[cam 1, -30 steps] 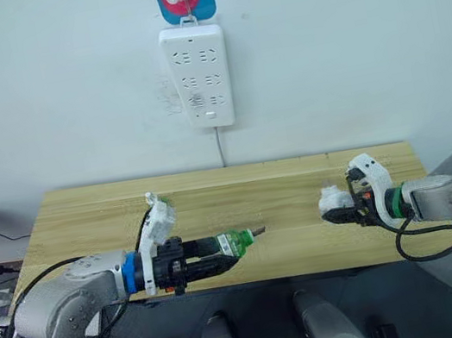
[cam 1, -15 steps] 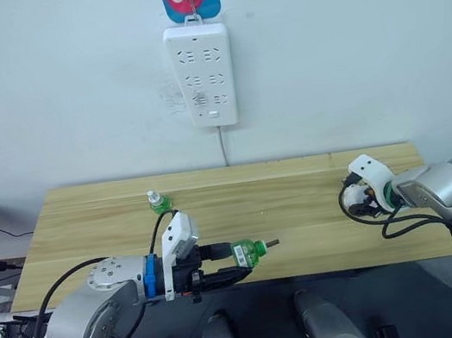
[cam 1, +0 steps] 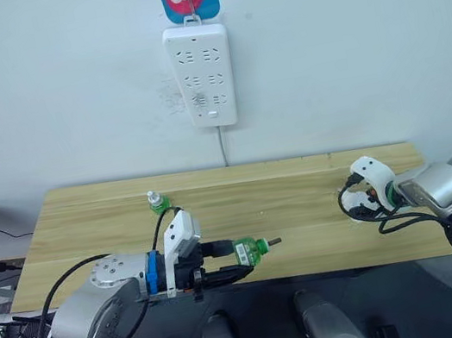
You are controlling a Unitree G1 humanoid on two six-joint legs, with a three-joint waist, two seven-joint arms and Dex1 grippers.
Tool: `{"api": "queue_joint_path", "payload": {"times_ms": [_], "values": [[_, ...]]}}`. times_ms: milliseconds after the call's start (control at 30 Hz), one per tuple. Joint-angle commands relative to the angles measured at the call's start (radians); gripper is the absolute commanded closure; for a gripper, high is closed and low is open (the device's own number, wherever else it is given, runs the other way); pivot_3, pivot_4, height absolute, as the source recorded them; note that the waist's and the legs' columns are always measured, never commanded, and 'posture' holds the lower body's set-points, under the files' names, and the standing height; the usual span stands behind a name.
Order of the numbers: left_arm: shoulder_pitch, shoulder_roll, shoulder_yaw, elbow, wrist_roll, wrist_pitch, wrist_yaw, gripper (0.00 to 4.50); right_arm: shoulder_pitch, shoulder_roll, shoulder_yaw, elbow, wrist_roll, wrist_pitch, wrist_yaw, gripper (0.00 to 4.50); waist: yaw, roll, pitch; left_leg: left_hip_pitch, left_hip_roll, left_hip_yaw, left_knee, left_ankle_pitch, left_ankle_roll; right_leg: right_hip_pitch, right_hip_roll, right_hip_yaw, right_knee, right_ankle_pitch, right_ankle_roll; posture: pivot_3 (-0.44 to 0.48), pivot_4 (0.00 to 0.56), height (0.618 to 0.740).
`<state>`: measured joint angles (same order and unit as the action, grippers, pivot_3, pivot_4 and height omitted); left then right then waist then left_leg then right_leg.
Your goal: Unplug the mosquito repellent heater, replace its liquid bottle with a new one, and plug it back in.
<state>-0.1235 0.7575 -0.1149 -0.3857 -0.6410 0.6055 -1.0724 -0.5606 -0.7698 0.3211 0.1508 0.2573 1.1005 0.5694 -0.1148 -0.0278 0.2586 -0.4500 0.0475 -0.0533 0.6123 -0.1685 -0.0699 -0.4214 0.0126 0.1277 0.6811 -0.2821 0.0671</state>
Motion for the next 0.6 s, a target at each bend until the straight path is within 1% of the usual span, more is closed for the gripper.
{"api": "queue_joint_path", "payload": {"times_ms": [33,167,267,300,333,400,467,500,533,600], "values": [[-0.007,-0.011,0.016,-0.004,-0.002,-0.015,-0.005,2.33,0.029,-0.068,-0.114,-0.159,0.025,0.057,0.019,0.0,0.0,0.0,0.0,0.0,0.0,0.0,0.0,0.0,0.0,0.0,0.0,0.0,0.0,0.0,0.0,-0.164,0.246,0.736],[-0.011,-0.056,0.042,-0.009,-0.013,-0.023,0.036,2.33,0.095,-0.102,-0.284,-0.408,0.136,0.138,0.071,0.0,0.002,0.0,0.0,0.0,0.0,-0.001,0.0,0.0,0.0,0.0,0.0,-0.001,0.0,0.0,0.0,-0.17,0.246,0.736],[-0.025,-0.138,0.065,-0.009,-0.004,-0.042,0.125,2.33,0.11,-0.073,-0.412,-0.581,0.26,0.214,0.111,0.0,-0.001,0.0,0.0,0.0,0.0,-0.002,0.0,0.0,0.0,0.001,0.0,-0.002,0.0,0.0,0.0,-0.19,0.244,0.736],[-0.032,-0.185,0.067,-0.008,0.019,-0.075,0.171,2.33,0.128,-0.015,-0.468,-0.635,0.312,0.23,0.107,0.0,-0.001,0.0,0.0,0.0,0.0,-0.002,0.0,0.0,0.0,0.001,0.001,-0.001,0.0,0.0,0.0,-0.196,0.243,0.736],[-0.037,-0.222,0.061,-0.009,0.049,-0.109,0.206,2.33,0.147,0.073,-0.53,-0.679,0.356,0.25,0.076,0.0,-0.001,-0.001,-0.001,0.001,0.0,-0.002,0.0,0.0,0.0,0.002,0.001,-0.002,0.0,0.0,0.0,-0.202,0.24,0.736],[-0.041,-0.27,0.049,-0.007,0.103,-0.169,0.249,2.33,0.166,0.208,-0.617,-0.732,0.41,0.295,0.022,0.0,-0.001,-0.004,-0.002,0.001,0.001,-0.003,0.001,0.0,0.0,0.003,0.001,-0.002,0.0,0.0,0.001,-0.207,0.239,0.736],[-0.043,-0.31,0.031,0.022,0.192,-0.306,0.264,2.33,0.188,0.409,-0.685,-0.784,0.456,0.261,-0.073,0.0,-0.003,-0.003,-0.002,0.001,0.0,-0.004,0.001,0.0,0.0,0.003,0.001,-0.002,0.0,0.0,0.001,-0.226,0.237,0.736],[-0.046,-0.337,0.031,0.034,0.216,-0.34,0.289,2.33,0.187,0.496,-0.714,-0.794,0.481,0.265,-0.115,0.0,-0.005,-0.003,-0.003,0.001,0.0,-0.003,0.002,0.0,0.0,0.003,0.001,-0.002,0.001,0.001,0.0,-0.229,0.238,0.736],[-0.047,-0.356,0.033,0.044,0.228,-0.359,0.306,2.33,0.184,0.549,-0.731,-0.8,0.498,0.272,-0.144,0.0,-0.01,-0.003,-0.003,0.001,0.0,-0.003,0.002,0.0,0.0,0.003,0.001,-0.001,0.001,0.003,-0.003,-0.232,0.239,0.736],[-0.052,-0.391,0.021,0.074,0.275,-0.429,0.333,2.33,0.152,0.687,-0.802,-0.756,0.592,0.327,-0.196,0.0,-0.015,-0.003,-0.003,0.001,0.0,-0.002,0.002,0.0,-0.001,0.003,0.0,-0.001,0.0,0.004,-0.003,-0.235,0.237,0.736]]}}
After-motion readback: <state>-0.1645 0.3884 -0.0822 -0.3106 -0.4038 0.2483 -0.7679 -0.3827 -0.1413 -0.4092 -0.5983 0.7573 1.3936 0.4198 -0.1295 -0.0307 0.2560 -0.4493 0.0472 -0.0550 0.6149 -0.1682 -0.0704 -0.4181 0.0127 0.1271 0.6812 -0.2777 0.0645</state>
